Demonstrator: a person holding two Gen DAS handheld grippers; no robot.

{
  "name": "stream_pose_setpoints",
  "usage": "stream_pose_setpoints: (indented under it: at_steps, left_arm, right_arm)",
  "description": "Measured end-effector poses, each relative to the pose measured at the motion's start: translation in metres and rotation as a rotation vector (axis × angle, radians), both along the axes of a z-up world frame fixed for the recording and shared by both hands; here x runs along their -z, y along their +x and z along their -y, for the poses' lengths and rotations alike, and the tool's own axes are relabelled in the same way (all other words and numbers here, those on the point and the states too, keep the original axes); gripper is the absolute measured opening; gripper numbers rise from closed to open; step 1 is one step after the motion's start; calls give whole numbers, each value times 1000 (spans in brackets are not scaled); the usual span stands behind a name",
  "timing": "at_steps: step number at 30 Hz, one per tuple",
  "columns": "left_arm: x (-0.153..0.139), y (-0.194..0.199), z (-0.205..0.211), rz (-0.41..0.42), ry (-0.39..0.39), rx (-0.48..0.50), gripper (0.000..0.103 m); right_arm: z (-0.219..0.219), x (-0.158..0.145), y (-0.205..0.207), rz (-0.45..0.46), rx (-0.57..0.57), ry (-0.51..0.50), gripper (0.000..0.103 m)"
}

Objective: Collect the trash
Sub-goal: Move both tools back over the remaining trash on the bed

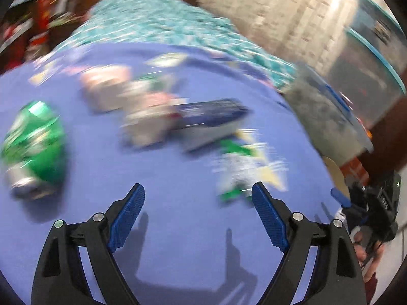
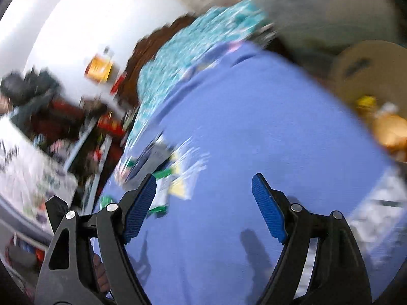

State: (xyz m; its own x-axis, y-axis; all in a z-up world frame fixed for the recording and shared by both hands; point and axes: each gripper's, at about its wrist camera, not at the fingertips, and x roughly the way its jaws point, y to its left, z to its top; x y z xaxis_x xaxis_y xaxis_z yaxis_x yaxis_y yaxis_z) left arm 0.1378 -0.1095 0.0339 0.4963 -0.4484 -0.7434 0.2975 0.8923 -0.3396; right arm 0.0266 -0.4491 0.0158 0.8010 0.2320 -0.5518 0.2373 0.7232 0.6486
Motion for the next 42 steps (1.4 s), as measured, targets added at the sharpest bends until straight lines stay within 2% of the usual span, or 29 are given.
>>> stream_pose_setpoints:
  at_steps: [5,9,12,13,14,17,19,20,21,23,26,28,32,35,36,37,38,40,42]
  left_arm:
    - [15,-2,-60,-41,-56,-72,81]
    - [9,-17,-80,-18,-91,-62,81]
    - [4,-24,-84,6,-98,-37,81]
    - [2,-25,-86,14,-101,-29,81]
    - [0,-26,-88,22,-105,-19,81]
    - [-4,-25,-92,32,-130,2,82]
    - [-6,-26,-94,40,-154,17,82]
    - [-6,-27,-94,42,-158,23,82]
    - [-5,-27,-93,43,-160,29,82]
    - [-4,-29,-93,42,-164,35,82]
    - [-6,-32,-94,47,-167,34,82]
    - [-7,-35,-96,53,-167,28,85]
    - [-4,-33,-100,23,-180,10,87]
    - [-12,-33,-99,58,-166,3,87]
    - [-17,-34,-97,71,-164,9,87]
    - [-23,-33,-91,93,-157,26,87]
    - [-30,-33,-82,127,-137,53,87]
    - [-36,-31,-64,187,-79,112,94]
    - [-33,-27,-44,232,14,158,94]
  right_arm:
    - [-58,-9,106,-44,-155,-43,73]
    - [-76,-1,196,-123,-169,-97,69]
    - [-78,8,234,-171,-157,-112,65]
    - [-82,15,243,-199,-175,-101,58]
    - [-88,23,250,-229,-227,-63,57]
    - [-117,26,235,-243,-390,26,56]
    - [-155,21,208,-234,-556,66,56]
    - [-170,16,195,-227,-606,40,56]
    - [-192,7,174,-204,-663,-32,56]
    - [-211,-5,145,-150,-711,-121,56]
    - [-203,-22,110,-65,-643,-184,60]
    - [-181,-28,88,-17,-513,-227,67]
    - [-141,-20,63,-25,-317,-232,68]
    - [-125,-12,52,-51,-268,-222,69]
    - [-123,-11,50,-58,-257,-243,70]
    - [-125,-9,51,-70,-244,-283,75]
    - [-129,-9,55,-82,-235,-320,84]
    - [-140,-8,62,-118,-247,-416,93]
    - [-155,1,72,-146,-280,-485,93]
